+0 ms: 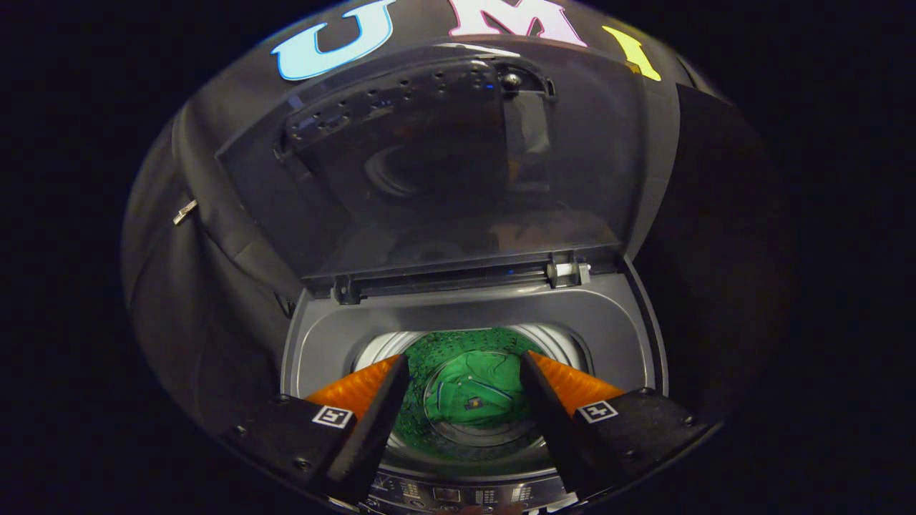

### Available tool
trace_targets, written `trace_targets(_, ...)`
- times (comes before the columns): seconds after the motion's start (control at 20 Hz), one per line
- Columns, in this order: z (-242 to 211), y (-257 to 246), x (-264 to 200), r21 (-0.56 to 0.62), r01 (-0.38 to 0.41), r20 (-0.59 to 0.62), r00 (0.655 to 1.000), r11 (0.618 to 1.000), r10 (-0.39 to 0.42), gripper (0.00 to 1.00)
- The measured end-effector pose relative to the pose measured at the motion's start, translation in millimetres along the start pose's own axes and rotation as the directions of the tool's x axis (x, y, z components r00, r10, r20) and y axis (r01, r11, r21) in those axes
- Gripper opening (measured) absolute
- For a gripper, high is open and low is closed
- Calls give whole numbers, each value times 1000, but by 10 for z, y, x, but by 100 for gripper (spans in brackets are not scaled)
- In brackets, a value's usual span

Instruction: Put the clothes into the washing machine and then close the washing machine lid.

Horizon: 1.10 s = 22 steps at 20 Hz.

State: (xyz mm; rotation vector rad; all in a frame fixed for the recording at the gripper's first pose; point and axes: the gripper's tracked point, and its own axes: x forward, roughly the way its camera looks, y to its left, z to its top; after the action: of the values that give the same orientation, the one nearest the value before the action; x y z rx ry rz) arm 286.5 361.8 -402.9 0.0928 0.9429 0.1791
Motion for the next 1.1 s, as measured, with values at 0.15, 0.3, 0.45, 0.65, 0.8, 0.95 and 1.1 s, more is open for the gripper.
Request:
trace_targets(0.15,274,90,-197,4,-28,114,993,1000,28,98)
trace_targets(0.3,677,208,-542,-54,-39,261,964,998,51,98)
trace_targets(0.45,1060,321,-936,-127,-10,397,916,992,60,98)
trace_targets(0.65,1493,508,-1437,-150,-16,496,863,989,89,99)
trace_targets(0.8,1773,575,-1782,-139,-40,541,834,989,110,99)
trace_targets(0.95,1978,591,-1911,-142,-62,554,822,988,132,99)
trace_targets(1.1,2191,585,-1884,-127,-52,557,822,991,114,99)
